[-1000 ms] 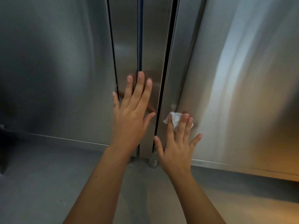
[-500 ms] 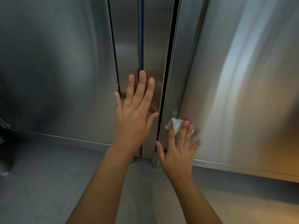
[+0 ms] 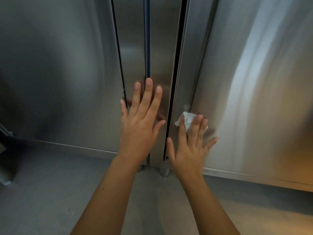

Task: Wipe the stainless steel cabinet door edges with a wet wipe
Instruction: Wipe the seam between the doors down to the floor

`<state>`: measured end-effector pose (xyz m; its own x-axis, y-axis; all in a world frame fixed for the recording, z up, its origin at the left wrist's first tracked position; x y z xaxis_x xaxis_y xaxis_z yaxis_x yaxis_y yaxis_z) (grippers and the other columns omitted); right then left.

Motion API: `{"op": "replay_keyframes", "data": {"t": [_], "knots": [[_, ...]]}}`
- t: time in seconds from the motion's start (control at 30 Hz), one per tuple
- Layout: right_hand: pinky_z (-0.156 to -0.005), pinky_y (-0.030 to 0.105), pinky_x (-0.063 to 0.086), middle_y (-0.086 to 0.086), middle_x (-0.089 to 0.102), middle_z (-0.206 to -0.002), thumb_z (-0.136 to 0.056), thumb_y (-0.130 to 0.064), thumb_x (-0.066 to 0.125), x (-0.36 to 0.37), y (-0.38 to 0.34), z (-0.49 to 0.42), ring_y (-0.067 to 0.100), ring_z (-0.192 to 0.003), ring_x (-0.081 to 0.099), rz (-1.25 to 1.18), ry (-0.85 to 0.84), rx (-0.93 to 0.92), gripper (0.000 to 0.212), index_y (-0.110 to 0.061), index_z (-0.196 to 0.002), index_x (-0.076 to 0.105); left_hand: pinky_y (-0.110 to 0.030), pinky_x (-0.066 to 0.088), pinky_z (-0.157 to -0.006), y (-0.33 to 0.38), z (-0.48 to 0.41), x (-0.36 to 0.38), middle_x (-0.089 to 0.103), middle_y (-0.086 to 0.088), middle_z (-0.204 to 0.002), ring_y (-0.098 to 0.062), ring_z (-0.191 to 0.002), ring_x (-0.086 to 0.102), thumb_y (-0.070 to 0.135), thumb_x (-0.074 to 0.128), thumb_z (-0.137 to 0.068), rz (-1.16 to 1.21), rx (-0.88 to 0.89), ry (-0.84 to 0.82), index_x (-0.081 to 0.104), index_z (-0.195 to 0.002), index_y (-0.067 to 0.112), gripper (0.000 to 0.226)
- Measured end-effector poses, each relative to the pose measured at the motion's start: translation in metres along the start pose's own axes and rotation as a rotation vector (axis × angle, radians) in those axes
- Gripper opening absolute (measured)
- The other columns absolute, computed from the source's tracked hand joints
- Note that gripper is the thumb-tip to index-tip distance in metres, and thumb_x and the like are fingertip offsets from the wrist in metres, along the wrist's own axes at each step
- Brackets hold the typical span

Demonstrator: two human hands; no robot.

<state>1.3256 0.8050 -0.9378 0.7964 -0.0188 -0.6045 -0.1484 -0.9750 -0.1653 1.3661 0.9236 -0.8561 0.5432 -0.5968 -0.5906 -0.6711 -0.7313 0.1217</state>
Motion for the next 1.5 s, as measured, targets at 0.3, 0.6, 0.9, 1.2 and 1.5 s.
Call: {"op": "replay_keyframes", "data": {"t": [0.3, 0.6, 0.9, 1.2, 1.5], "knots": [[-0.096, 0.062, 0.020, 0.007, -0.020, -0.155, -0.097, -0.047, 0.002, 0.043, 0.017, 0.085, 0.021, -0.143, -0.015, 0.045, -0.250, -0.044, 0.062, -0.014, -0.149, -0.008, -0.060, 0.015, -0.103, 0.002, 0.003, 0.002, 0.009, -0.007, -0.147, -0.018, -0.137, 0.001, 0.019, 0.075, -0.077, 0.020, -0.026, 0.001, 0.022, -0.143, 0.007, 0.086], [-0.103, 0.061, -0.002, 0.005, -0.028, -0.152, -0.089, -0.045, 0.032, 0.004, 0.000, 0.000, 0.021, -0.142, -0.019, 0.039, -0.024, -0.064, 0.081, -0.012, -0.148, -0.012, -0.060, 0.011, -0.105, 0.000, 0.006, 0.007, 0.004, -0.005, -0.148, -0.007, -0.138, -0.019, 0.018, 0.070, -0.082, 0.050, -0.064, -0.021, 0.017, -0.144, 0.008, 0.081], [-0.096, 0.064, 0.016, 0.007, -0.024, -0.154, -0.087, -0.042, 0.035, 0.033, 0.015, 0.062, 0.022, -0.142, -0.017, 0.059, -0.129, -0.061, 0.080, -0.018, -0.149, -0.010, -0.063, 0.014, -0.102, 0.003, 0.004, 0.006, 0.007, -0.009, -0.147, -0.019, -0.137, -0.001, 0.015, 0.072, -0.079, 0.046, -0.048, -0.004, 0.025, -0.142, 0.003, 0.079], [-0.096, 0.063, 0.018, 0.010, -0.020, -0.155, -0.088, -0.041, 0.030, 0.049, 0.016, 0.080, 0.023, -0.143, -0.017, 0.065, -0.210, 0.014, 0.073, -0.010, -0.149, 0.005, -0.065, 0.014, -0.101, 0.002, 0.005, 0.007, 0.005, -0.008, -0.147, -0.019, -0.137, -0.002, 0.015, 0.071, -0.081, 0.041, -0.035, 0.001, 0.023, -0.143, 0.004, 0.079], [-0.094, 0.064, 0.027, 0.010, -0.014, -0.155, -0.099, -0.041, 0.001, 0.059, 0.019, 0.099, 0.023, -0.142, -0.017, 0.061, -0.318, 0.018, 0.058, -0.009, -0.145, 0.016, -0.065, 0.011, -0.102, 0.001, 0.004, 0.008, 0.008, -0.011, -0.149, -0.018, -0.137, -0.005, 0.015, 0.068, -0.082, 0.059, -0.045, -0.004, 0.022, -0.144, 0.006, 0.078]]}}
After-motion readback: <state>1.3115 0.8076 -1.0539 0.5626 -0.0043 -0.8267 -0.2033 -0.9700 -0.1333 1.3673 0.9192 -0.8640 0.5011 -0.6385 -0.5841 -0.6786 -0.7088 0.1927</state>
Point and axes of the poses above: each hand's wrist, its own z-axis away from the middle knuckle, its own x-axis out of the palm, y = z × x, the point moved 5 cm from there along -z, towards the middle knuckle
